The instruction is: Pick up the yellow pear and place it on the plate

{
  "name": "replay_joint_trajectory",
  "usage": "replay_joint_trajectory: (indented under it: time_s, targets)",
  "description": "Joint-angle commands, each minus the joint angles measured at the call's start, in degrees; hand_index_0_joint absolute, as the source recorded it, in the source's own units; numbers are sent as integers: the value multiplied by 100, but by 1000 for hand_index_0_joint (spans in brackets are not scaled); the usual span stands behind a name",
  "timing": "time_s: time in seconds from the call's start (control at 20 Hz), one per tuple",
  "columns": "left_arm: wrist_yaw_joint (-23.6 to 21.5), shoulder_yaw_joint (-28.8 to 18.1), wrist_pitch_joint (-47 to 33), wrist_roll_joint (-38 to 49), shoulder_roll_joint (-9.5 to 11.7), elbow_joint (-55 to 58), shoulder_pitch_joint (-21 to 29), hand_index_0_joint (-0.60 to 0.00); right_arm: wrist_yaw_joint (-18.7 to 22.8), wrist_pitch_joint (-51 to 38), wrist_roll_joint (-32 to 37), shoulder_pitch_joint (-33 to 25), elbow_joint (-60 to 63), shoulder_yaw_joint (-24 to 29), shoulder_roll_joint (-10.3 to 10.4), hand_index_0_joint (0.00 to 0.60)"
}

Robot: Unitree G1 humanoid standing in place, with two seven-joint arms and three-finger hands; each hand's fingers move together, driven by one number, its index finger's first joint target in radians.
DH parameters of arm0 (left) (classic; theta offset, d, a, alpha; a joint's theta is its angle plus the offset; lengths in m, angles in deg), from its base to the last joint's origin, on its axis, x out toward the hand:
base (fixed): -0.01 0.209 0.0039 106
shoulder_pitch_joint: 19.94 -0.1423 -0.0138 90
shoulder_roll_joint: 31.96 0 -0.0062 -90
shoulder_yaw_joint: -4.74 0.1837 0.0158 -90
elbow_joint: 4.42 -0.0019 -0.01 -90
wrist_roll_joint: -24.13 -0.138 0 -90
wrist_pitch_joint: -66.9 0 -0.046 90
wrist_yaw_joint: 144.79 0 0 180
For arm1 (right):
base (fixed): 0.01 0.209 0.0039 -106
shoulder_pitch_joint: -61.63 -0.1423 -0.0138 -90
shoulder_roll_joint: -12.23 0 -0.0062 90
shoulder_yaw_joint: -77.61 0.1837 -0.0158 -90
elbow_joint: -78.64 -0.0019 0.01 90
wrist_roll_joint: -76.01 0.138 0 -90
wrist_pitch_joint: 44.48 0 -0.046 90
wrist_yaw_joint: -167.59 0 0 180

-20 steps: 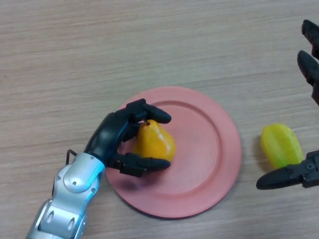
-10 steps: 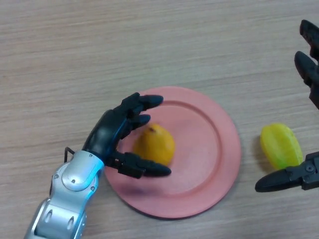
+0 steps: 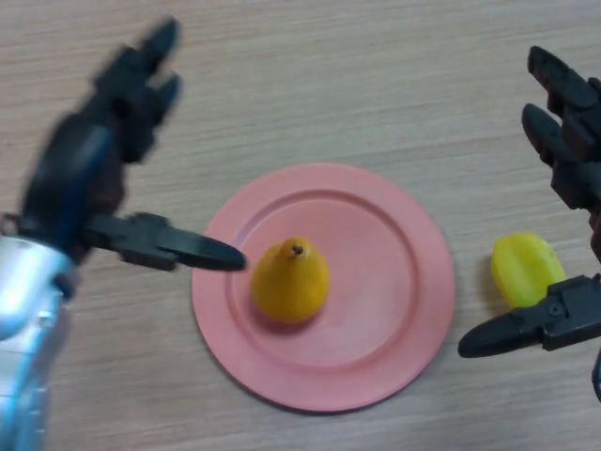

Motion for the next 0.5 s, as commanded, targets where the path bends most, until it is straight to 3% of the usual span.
replay_joint_trajectory:
  time_s: [0.05,0.25,0.4,0.5]
  targets:
    - [151,-615,-868,268,434,532,-124,0,182,-575,258,-272,-174,228,-129,0]
    - [686,-1181,-871,315,538,638,-538,0,276,-321,583,-466,-142,281,-127,0]
    - [599,-1420,-649,606,671,783,-512,0,529,-84,1083,-516,-222,353,-126,0]
    - [621,-1426,-599,629,648,928,-606,0,588,-283,1165,-442,-160,303,-146,0]
